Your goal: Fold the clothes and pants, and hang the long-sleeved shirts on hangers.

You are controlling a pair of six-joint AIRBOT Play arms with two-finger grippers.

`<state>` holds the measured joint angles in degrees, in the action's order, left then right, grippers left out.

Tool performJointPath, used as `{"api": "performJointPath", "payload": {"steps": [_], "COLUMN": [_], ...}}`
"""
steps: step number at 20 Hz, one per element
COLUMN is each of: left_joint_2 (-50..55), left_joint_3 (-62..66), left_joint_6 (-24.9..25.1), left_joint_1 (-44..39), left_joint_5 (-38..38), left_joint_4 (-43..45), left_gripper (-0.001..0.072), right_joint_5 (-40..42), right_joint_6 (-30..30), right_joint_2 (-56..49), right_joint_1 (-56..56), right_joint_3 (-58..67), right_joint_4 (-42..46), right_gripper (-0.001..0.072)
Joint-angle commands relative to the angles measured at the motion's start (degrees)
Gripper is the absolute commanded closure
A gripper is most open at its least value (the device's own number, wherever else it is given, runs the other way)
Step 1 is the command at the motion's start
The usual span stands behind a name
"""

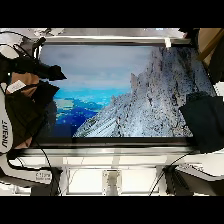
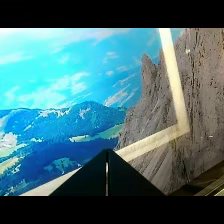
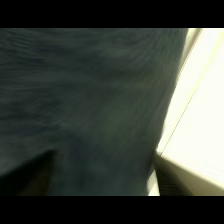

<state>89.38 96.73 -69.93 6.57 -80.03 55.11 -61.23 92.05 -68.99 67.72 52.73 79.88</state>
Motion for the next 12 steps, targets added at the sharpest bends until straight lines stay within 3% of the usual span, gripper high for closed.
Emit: {"api": "performJointPath", "payload": {"steps": [1, 5, 6, 8, 12], "left_joint_2": [-0.1, -0.1, -0.1, -0.1, 0.0], "left_joint_3": [0.0, 0.0, 0.0, 0.0, 0.0], "left_joint_6": [-1.7, -1.7, -1.7, -1.7, -1.7], "left_joint_1": [0.0, 0.5, 0.5, 0.5, 0.5], "left_joint_5": [-0.2, -2.7, -3.3, -3.8, -3.8], "left_joint_4": [-0.2, -0.2, -0.2, -0.2, -0.2], "left_gripper": [0.0682, 0.0682, 0.0682, 0.0682, 0.0682], "right_joint_5": [-0.2, 0.8, -1.2, -7.0, -12.0], "right_joint_6": [0.1, -1.0, -4.1, -10.4, -18.5], "right_joint_2": [7.8, 15.3, 16.3, 18.3, 17.9], "right_joint_1": [1.2, -1.3, -3.8, -11.4, -33.1], "right_joint_3": [1.8, 13.4, 15.0, 15.8, 15.8], "right_joint_4": [-13.0, -27.8, -30.1, -33.7, -32.3], "right_gripper": [0.0022, 0.0034, 0.0189, 0.0694, 0.0690]}}
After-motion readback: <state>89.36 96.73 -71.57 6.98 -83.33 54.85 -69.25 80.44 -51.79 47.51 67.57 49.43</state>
